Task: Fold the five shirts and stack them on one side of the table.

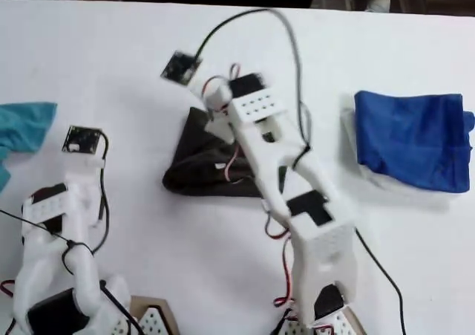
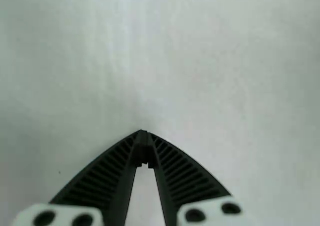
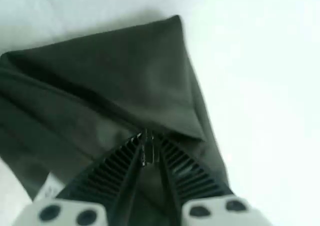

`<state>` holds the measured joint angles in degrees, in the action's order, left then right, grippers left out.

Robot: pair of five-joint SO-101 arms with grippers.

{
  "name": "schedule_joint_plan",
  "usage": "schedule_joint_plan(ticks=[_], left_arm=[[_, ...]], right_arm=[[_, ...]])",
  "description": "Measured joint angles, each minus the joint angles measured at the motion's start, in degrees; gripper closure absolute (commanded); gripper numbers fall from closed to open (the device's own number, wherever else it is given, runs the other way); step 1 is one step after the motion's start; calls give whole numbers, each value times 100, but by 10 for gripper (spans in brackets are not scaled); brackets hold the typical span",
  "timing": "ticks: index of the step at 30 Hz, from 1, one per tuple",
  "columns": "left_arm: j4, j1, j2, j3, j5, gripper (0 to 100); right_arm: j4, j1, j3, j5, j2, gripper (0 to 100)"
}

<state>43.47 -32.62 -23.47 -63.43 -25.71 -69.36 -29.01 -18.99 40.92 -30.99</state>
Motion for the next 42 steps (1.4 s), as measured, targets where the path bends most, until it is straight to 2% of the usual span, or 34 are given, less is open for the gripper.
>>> schedule_joint_plan(ticks=[4, 14, 24, 29, 33, 38, 42], left_arm=[[0, 0, 0, 0, 0, 975], [0, 0, 0, 0, 0, 975], [0, 0, 0, 0, 0, 975], [0, 0, 0, 0, 0, 975], [0, 0, 0, 0, 0, 975], [0, 0, 0, 0, 0, 975], [0, 0, 0, 0, 0, 975]], right_arm=[[35, -132, -88, 0, -519, 978], [-44, 79, -659, 0, -1064, 978], [-1169, 211, -1152, 53, -1108, 978], [-2040, 202, -1152, 686, -1108, 978], [-2646, 211, -1152, 888, -1108, 978], [-2760, 466, -1116, 923, -1029, 978], [-2760, 686, -492, 923, -466, 978]])
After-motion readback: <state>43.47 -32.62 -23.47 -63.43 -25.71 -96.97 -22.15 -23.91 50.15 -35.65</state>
